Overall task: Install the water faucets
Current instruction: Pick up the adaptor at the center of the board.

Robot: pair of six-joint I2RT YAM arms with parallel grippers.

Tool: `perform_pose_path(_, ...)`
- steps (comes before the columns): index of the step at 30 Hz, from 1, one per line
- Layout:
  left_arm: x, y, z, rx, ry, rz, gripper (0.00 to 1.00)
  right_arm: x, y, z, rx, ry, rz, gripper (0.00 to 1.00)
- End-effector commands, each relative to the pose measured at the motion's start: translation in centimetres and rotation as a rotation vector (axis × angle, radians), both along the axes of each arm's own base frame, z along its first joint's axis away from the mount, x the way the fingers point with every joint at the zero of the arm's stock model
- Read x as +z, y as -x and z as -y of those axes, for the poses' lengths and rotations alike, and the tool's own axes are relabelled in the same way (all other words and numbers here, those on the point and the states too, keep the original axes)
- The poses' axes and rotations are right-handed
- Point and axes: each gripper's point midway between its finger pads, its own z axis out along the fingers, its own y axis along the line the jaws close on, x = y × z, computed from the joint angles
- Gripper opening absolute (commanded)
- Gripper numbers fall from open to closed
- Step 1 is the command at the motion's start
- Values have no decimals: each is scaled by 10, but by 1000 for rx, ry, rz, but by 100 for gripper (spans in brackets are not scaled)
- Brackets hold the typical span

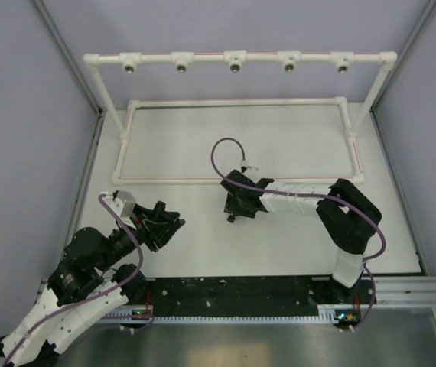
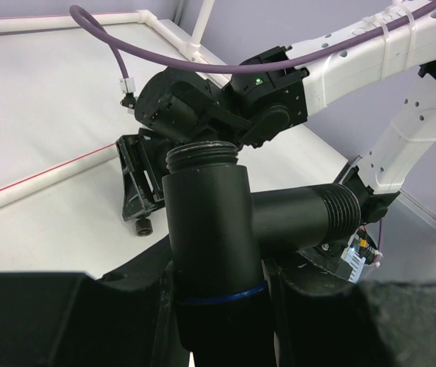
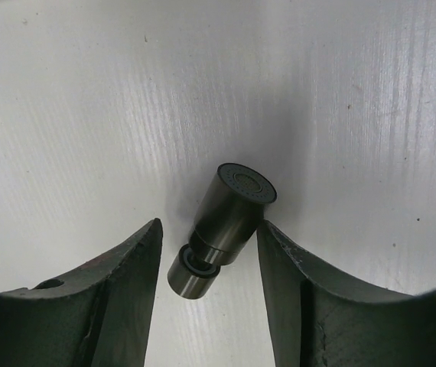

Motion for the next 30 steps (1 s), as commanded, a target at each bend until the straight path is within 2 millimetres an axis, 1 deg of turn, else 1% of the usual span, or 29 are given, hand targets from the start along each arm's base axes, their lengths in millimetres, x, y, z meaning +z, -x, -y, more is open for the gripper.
perform_pose_path(1,24,2,0,-6,80,58,0,-11,18,3,52,92,-19,52)
perform_pose_path(4,22,2,1,-9,74,55,0,-12,25,1,64,111,-19,52)
perform_pose_path(5,22,2,0,-9,76,55,0,-12,28,-2,73,106,-21,51)
perform_pose_path(9,21,3,0,-12,76,55,0,-17,33,-5,66,111,-27,47)
perform_pose_path(12,22,4,-1,-11,79,58,0,-22,35,-1,48,121,-33,41)
perform_pose_path(15,21,4,-2,-7,75,59,0,-22,33,1,28,125,-25,35)
perform_pose_path(17,21,4,-3,-4,76,60,0,-22,33,3,13,126,-22,26)
perform_pose_path(18,21,4,-3,-6,75,59,0,-22,33,4,14,124,-23,24)
perform_pose_path(21,21,5,-3,-4,79,61,0,-23,35,7,15,130,-26,21)
perform_pose_path(23,22,5,-3,-7,78,63,0,-20,35,10,21,136,-15,23)
perform_pose_path(25,21,5,-2,-10,77,62,0,-20,36,13,26,147,-14,32)
perform_pose_path(27,21,4,-1,-12,77,62,0,-21,35,16,21,154,-17,39)
perform_pose_path(30,22,4,-1,-12,80,63,0,-24,33,16,3,140,-42,43)
